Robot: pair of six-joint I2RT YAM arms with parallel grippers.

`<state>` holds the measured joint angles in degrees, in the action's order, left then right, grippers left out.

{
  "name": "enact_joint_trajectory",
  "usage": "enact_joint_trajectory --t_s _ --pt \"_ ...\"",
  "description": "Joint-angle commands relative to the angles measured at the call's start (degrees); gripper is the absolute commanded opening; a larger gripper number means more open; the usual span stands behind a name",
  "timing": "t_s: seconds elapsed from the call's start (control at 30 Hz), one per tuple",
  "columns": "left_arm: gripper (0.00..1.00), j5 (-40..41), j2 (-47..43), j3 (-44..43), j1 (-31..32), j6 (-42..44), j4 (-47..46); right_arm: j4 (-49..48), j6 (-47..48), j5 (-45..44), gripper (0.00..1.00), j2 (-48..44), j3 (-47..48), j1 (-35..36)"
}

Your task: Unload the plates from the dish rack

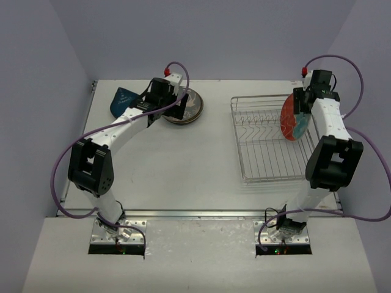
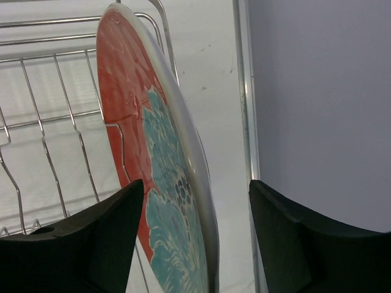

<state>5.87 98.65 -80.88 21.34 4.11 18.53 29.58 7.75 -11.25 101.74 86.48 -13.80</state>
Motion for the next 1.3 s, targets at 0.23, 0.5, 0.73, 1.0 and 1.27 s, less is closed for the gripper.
enact_joint_trajectory --t_s 0.23,0.5,0.73,1.0,1.27 --pt "1.00 0.5 0.3 -0.5 -0.2 0.6 -3.0 0.0 -3.7 8.2 0.29 3.3 5.6 -6.9" --pt "1.00 0.4 1.6 -1.7 -0.2 -0.1 -2.4 0.9 -3.7 13.4 0.00 2.1 6.3 -9.0" --pt "1.00 0.3 2.2 -3.0 -0.2 -0.3 -1.4 3.1 -5.0 18.7 0.00 -0.3 10.0 -8.9" --pt "1.00 0.6 2.9 -4.7 -0.2 -0.9 -0.3 4.0 1.9 15.6 0.00 -3.6 16.7 -4.2" --pt "1.00 1.1 2.8 -5.4 -0.2 -1.4 0.3 1.4 9.8 0.5 0.00 -6.0 18.2 1.2"
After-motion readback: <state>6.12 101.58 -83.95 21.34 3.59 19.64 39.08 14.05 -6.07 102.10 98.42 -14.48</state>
